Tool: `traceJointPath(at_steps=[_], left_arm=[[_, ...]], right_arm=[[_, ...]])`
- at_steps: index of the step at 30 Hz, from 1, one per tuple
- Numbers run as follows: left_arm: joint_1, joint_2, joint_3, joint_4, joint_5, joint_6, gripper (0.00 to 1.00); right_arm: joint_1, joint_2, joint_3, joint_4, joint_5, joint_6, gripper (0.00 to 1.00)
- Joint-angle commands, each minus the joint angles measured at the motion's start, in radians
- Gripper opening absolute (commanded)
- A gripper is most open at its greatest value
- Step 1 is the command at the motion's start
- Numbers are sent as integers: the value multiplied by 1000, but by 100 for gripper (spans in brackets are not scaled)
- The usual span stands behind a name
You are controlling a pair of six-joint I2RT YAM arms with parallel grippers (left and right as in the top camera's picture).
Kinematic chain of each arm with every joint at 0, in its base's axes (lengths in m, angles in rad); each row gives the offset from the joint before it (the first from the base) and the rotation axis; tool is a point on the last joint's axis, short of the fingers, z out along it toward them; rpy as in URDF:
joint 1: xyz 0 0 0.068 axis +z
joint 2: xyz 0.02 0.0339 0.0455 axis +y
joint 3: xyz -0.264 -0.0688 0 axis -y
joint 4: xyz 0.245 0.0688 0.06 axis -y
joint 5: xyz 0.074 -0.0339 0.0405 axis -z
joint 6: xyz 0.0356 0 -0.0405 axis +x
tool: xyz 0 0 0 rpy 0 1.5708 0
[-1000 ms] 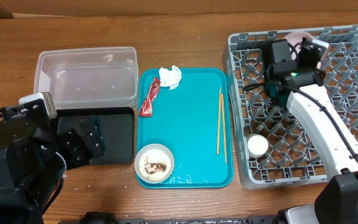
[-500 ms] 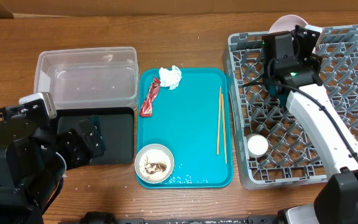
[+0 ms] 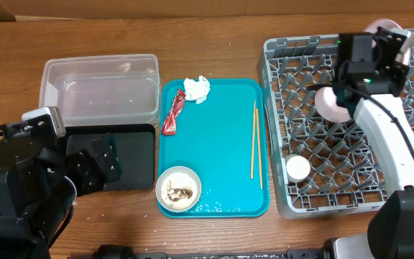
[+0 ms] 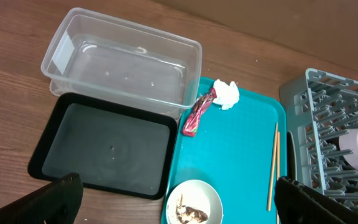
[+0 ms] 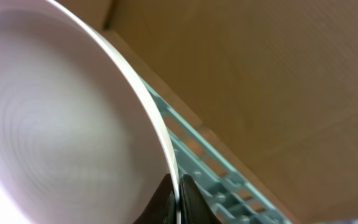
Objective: Sort waste into correct bins and load items into the dishwasher
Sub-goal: 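Lift the white plate and stand it upright in the rack's right side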
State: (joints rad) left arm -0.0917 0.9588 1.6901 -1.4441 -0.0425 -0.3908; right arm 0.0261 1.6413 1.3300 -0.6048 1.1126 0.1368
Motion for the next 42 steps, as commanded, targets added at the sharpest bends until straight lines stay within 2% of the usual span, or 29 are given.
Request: traceJointPath(at_steps=[1, 5, 12, 23, 33, 35, 36, 38, 41, 42], left_arm=[[-1, 1, 7, 4, -17, -13, 100], [-1, 1, 7, 4, -17, -13, 100], [-1, 1, 7, 3, -17, -13, 100], [-1, 8, 7, 3, -17, -13, 100], [-1, 9, 7, 3, -17, -13, 100], [-1, 9, 7, 3, -17, -13, 100], [-1, 9, 7, 3, -17, -13, 100], [-1, 9, 7, 3, -17, -13, 100], [-1, 9, 7, 3, -17, -13, 100], [-1, 9, 7, 3, -17, -13, 100]], right_arm=[[-40, -1, 11, -34, -6, -19, 4], [-74, -1, 11, -26, -3, -77, 4], [-130, -1, 11, 108, -3, -373, 4], [-150, 11, -34, 74, -7, -380, 4], [-58, 10, -77, 78, -14, -381, 4], [-37, 10, -77, 80, -14, -380, 11], [-27, 10, -77, 80, -13, -380, 19], [-1, 8, -77, 81, -13, -372, 56], [32, 3, -76, 118, 45, -341, 77], [51, -3, -74, 153, 90, -319, 81]])
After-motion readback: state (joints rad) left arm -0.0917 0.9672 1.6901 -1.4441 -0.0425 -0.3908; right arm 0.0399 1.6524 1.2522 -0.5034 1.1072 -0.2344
